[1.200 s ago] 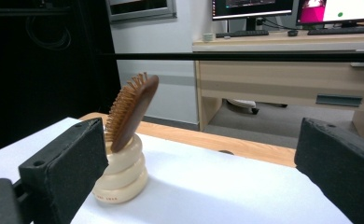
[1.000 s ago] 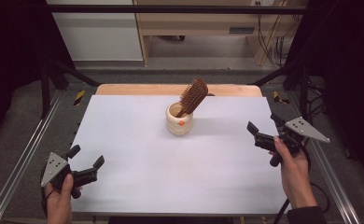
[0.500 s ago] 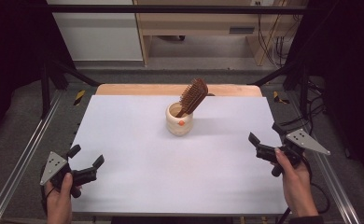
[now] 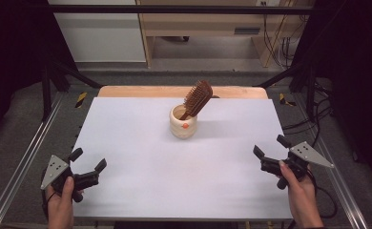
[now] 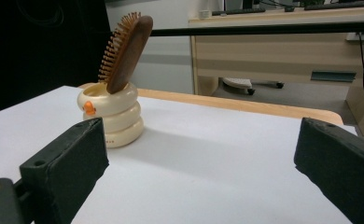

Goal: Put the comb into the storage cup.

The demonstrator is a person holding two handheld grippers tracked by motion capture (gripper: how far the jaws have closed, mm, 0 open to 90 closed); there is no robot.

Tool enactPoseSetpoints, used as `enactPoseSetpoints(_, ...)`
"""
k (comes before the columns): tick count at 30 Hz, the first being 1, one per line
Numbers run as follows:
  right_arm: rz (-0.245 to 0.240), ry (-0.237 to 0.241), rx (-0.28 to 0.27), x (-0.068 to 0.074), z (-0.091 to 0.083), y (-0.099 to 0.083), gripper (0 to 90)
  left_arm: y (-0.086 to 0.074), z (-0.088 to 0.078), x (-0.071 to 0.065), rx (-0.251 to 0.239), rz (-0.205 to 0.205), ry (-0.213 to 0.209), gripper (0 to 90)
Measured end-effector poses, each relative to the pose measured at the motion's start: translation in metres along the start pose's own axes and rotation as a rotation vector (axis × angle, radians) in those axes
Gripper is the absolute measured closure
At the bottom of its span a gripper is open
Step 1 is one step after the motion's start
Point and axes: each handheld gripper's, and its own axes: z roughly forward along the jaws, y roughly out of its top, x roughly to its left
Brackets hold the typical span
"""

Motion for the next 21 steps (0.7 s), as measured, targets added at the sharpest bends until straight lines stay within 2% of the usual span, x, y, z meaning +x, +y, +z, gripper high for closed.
enactPoseSetpoints(11,0.004,0.002,0.015,0.003,-0.003,-0.021,3.1,0.0,0.001,0.0,0.005,0.0,0.001,1.2)
enactPoseSetpoints(21,0.002,-0.003,0.026,0.004,-0.006,-0.032,2.9,-0.001,0.0,0.001,0.004,-0.011,0.001,1.3)
